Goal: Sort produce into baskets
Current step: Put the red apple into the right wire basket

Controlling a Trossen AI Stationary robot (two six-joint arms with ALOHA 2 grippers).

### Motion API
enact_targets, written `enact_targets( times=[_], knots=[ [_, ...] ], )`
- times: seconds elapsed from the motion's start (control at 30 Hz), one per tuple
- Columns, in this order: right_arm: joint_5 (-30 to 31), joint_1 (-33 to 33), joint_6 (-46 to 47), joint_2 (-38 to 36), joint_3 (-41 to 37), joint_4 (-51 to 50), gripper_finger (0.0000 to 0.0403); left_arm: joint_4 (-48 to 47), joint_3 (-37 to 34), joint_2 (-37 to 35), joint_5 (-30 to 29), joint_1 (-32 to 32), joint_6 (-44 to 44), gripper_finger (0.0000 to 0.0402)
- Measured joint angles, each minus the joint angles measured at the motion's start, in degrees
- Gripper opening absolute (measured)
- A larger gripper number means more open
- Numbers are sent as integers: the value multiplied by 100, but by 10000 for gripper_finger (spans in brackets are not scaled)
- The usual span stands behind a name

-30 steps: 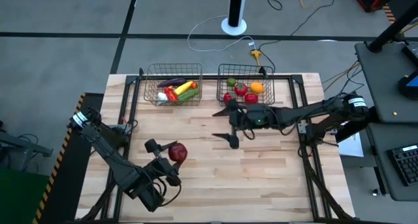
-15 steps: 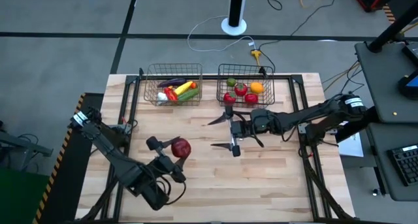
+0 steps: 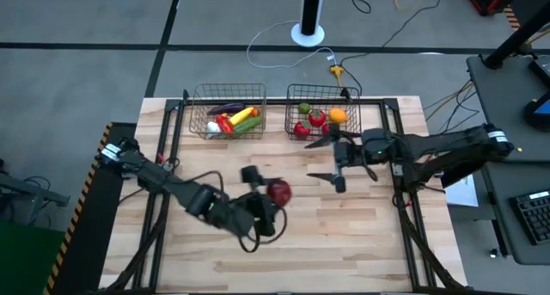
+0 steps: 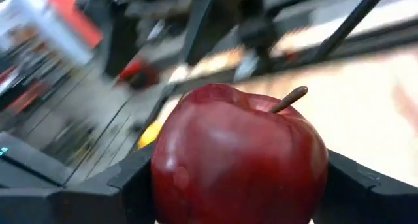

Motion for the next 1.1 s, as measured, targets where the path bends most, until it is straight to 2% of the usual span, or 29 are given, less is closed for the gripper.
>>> enact_targets(
  times=[0.07, 0.17, 0.3, 0.53, 0.6, 0.7, 0.87, 0.97, 1.1],
  knots=[
    [-2, 0, 4, -174, -187, 20, 364, 1008, -291, -13, 580, 158, 597, 273],
    [-10, 2, 142, -317, -559, 255, 364, 1972, -748, -50, 1090, 316, 881, 273],
    [-111, 20, 184, -261, -1123, 1130, 364, 2696, -1346, -186, 1115, 357, 738, 273],
    [-432, 173, 461, 371, -1813, 3516, 364, 4310, -2477, -718, 1411, 269, 530, 273],
    [-556, 269, 309, 617, -1849, 3917, 364, 4744, -2788, -861, 1717, 274, 237, 273],
    [-613, 518, -103, 1017, -1812, 4165, 364, 5657, -3134, -1004, 1841, 270, -243, 275],
    [205, 1017, -1217, 1553, -1275, 4187, 364, 6369, -3581, -1173, 1851, 265, -1130, 276],
    [692, 1306, -2106, 1791, -884, 4099, 364, 6518, -3793, -1414, 1868, 309, -2210, 276],
    [1407, 1610, -3352, 2020, -447, 4121, 364, 6504, -4097, -1920, 2519, 372, -3212, 276]
  ],
)
